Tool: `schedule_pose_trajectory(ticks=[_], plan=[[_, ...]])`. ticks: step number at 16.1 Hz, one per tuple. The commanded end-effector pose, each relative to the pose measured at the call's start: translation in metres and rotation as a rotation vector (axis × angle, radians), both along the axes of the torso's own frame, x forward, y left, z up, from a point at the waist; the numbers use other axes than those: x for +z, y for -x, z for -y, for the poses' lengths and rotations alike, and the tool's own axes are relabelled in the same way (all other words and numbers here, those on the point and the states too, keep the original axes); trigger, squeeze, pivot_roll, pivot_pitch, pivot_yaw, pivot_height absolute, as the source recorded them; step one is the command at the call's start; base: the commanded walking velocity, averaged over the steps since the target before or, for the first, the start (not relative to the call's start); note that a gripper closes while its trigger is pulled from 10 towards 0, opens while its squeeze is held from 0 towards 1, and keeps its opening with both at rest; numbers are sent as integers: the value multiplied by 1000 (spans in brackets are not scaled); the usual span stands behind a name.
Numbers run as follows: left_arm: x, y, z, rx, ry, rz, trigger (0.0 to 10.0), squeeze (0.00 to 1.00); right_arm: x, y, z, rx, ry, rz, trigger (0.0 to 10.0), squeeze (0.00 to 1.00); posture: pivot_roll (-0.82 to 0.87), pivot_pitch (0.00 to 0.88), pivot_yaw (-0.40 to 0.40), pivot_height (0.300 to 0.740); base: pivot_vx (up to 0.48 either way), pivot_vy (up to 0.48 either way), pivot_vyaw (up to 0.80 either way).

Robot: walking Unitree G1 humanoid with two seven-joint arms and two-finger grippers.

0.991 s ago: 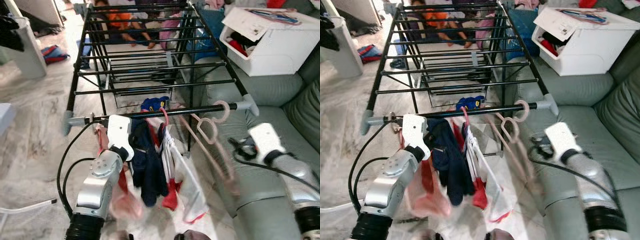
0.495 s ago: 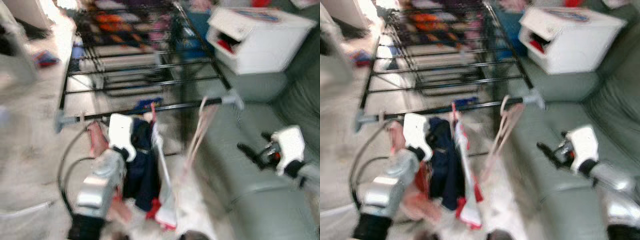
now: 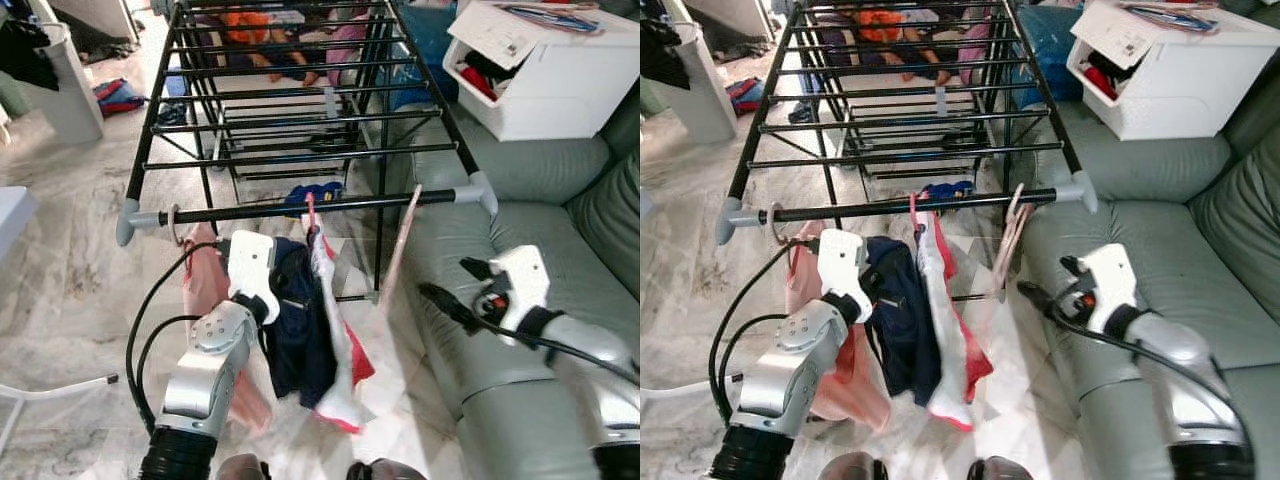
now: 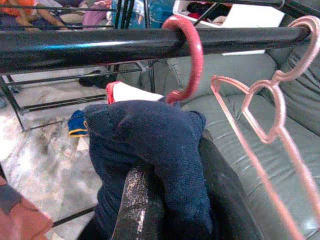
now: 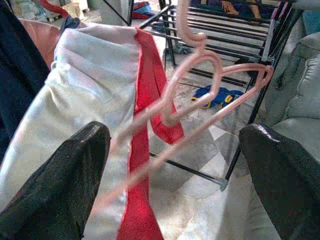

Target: Hang hanger

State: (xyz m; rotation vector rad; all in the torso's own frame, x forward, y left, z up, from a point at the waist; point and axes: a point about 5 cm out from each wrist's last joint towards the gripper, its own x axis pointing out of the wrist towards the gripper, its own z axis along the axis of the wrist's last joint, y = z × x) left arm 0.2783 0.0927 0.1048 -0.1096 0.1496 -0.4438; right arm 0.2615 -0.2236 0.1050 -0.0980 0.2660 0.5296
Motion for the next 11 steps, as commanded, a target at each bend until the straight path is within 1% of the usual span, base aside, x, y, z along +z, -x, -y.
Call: schedule_pose_trajectory(ticks=[1, 2, 3, 4, 5, 6, 7, 8, 10, 11], plan=[[7, -1, -3, 23, 1, 22, 10000, 0, 5, -7, -3, -64, 40, 24, 10000, 0, -46, 0, 8, 740, 0, 0, 0], [8, -2, -3, 23, 0, 24, 10000, 0, 3, -10, -6, -131, 50, 21, 10000, 0, -44, 0, 6, 740, 0, 0, 0], [8, -1, -4, 22, -3, 25, 10000, 0, 1, -11, -8, -158, 52, 18, 10000, 0, -44, 0, 6, 740, 0, 0, 0], [7, -2, -4, 22, -6, 26, 10000, 0, 0, -11, -13, -160, 39, 11, 10000, 0, -42, 0, 6, 740, 0, 0, 0], [8, -2, -4, 21, -9, 26, 10000, 0, -2, -11, -17, -152, 55, 2, 10000, 0, -42, 0, 6, 740, 0, 0, 0], [8, -2, -3, 18, -11, 27, 10000, 0, -8, -15, -18, -156, 94, -14, 10000, 0, -43, 0, 6, 740, 0, 0, 0], [7, -2, -2, 17, -12, 26, 10000, 0, -14, -18, -13, -175, 141, -31, 10000, 0, -42, 0, 5, 740, 0, 0, 0], [7, -2, -2, 17, -12, 25, 10000, 0, -19, -22, -11, -189, 155, -41, 10000, 0, -42, 0, 5, 740, 0, 0, 0], [6, -1, 1, 14, -14, 19, 10000, 0, -33, -29, -1, -180, 227, -85, 10000, 0, -33, 0, -9, 740, 0, 0, 0], [5, -1, 1, 15, -15, 15, 10000, 0, -37, -33, 1, -176, 236, -102, 4588, 0, -31, 0, -12, 740, 0, 0, 0]])
